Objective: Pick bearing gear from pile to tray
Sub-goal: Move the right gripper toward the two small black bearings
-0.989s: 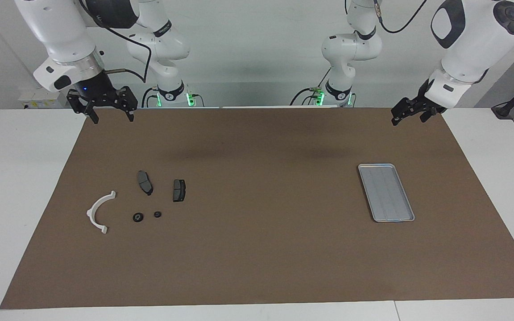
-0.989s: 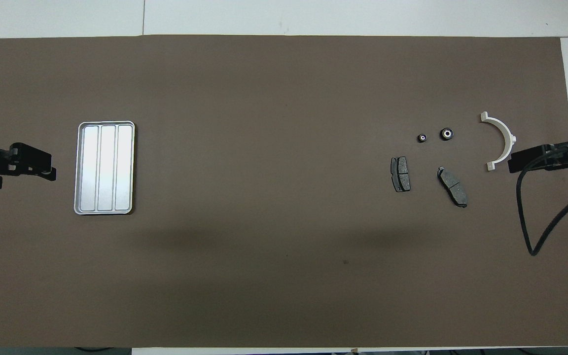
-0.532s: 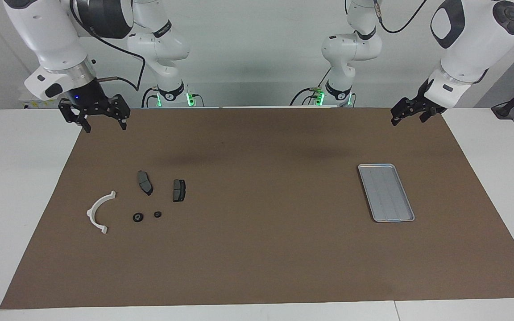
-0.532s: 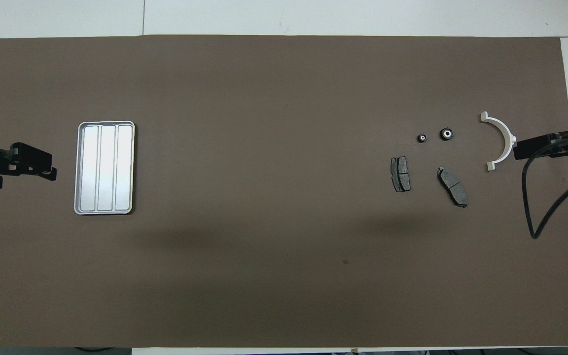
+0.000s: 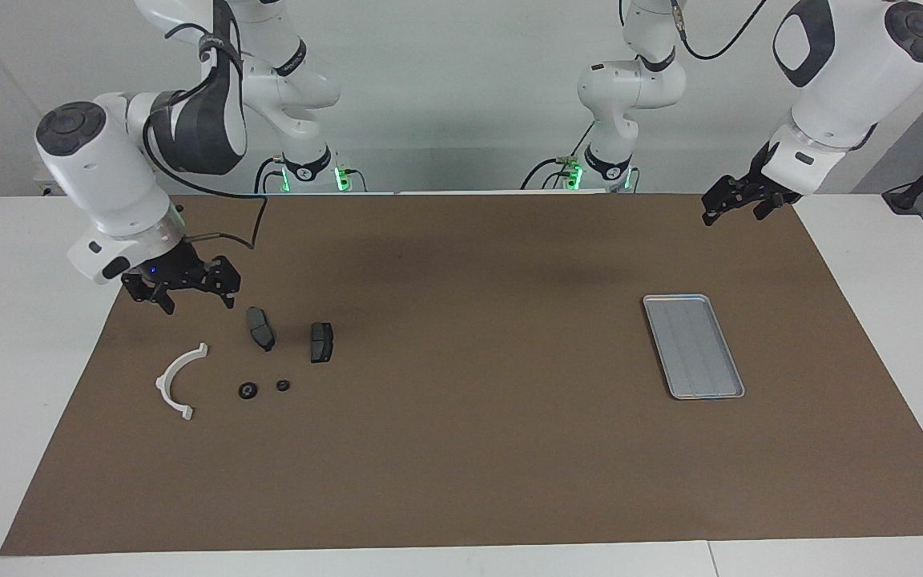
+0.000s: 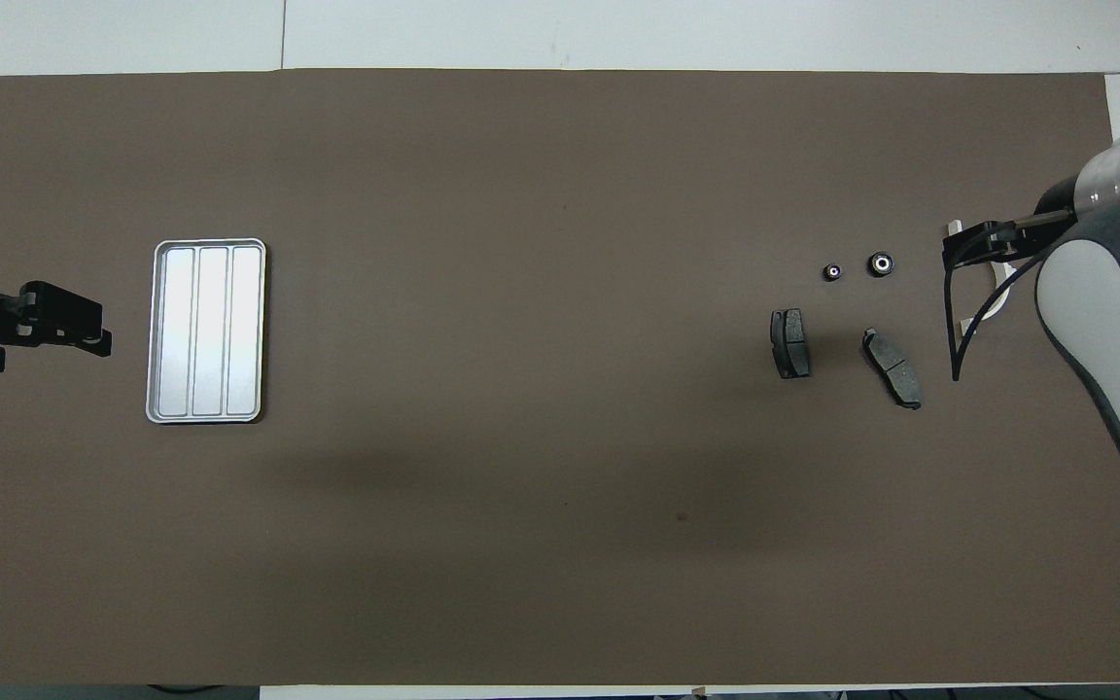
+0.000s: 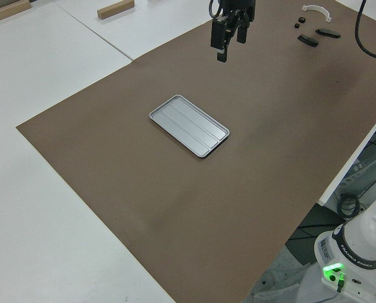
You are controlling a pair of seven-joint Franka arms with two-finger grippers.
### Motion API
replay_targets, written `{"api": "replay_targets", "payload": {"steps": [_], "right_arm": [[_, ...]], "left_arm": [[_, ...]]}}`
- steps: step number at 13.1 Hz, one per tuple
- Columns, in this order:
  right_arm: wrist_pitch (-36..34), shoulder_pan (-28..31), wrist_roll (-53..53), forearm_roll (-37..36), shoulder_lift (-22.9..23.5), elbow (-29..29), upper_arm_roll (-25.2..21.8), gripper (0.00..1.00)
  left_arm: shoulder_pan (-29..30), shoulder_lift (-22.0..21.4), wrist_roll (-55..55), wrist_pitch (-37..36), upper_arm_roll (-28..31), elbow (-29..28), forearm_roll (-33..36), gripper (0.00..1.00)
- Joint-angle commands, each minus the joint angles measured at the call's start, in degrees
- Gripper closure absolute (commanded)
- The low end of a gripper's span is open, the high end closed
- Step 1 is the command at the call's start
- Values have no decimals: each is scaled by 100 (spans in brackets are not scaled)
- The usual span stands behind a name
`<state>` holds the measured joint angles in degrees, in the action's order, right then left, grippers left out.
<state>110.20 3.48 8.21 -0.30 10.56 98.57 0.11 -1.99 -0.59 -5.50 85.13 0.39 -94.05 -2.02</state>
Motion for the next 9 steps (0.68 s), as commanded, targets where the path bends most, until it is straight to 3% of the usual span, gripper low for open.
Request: {"api": "replay_targets", "payload": {"steps": [1,9], "right_arm": [[325,92,163,-49,279,-14,51,0],[1160,74,242,-49,1106,22,51,0]], "left_arm": [[23,-117,66,4,40,-113,79,0],[32,-187,40,337,66,-316,79,0]]}}
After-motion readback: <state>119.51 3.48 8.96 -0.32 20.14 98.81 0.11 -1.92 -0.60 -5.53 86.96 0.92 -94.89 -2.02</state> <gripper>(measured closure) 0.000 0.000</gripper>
